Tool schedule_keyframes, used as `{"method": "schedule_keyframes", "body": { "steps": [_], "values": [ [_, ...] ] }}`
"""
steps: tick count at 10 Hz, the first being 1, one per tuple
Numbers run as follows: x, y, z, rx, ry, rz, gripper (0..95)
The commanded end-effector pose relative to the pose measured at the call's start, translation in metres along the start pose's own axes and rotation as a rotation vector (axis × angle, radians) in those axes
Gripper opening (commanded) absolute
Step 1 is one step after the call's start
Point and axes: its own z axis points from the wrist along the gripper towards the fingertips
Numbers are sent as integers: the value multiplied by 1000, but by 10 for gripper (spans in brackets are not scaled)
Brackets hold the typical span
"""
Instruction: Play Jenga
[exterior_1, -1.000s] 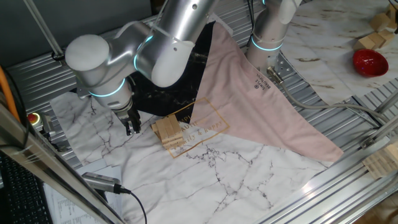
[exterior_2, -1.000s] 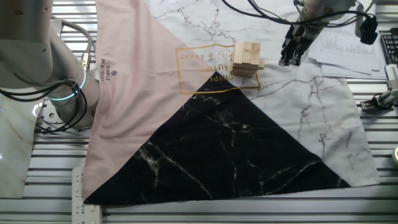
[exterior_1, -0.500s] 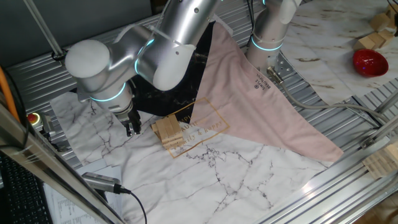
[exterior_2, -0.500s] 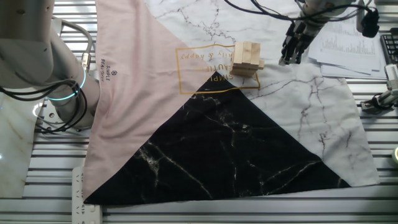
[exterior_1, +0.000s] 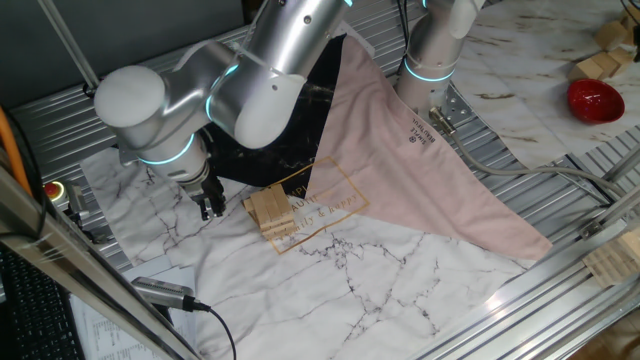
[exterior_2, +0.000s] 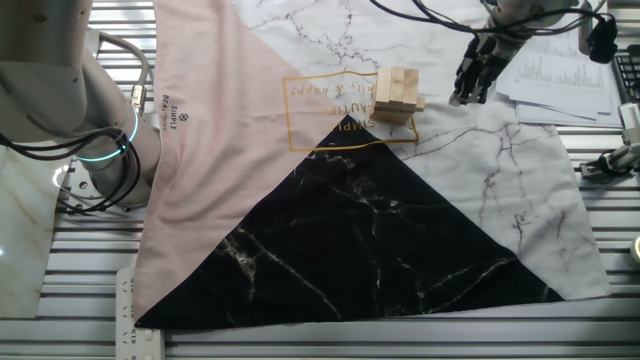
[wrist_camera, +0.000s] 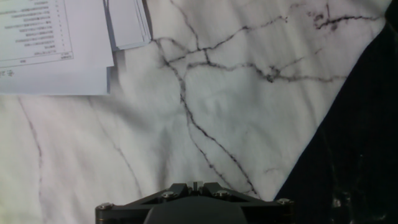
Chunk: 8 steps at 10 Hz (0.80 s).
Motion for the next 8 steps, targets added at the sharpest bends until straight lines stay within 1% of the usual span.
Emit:
{"method": "schedule_keyframes", "body": {
  "steps": [1,4,8],
  "values": [
    [1,0,0,-24,1,-3,0],
    [1,0,0,-40,2,-15,0],
    [1,0,0,-40,7,-6,0]
  ]
}}
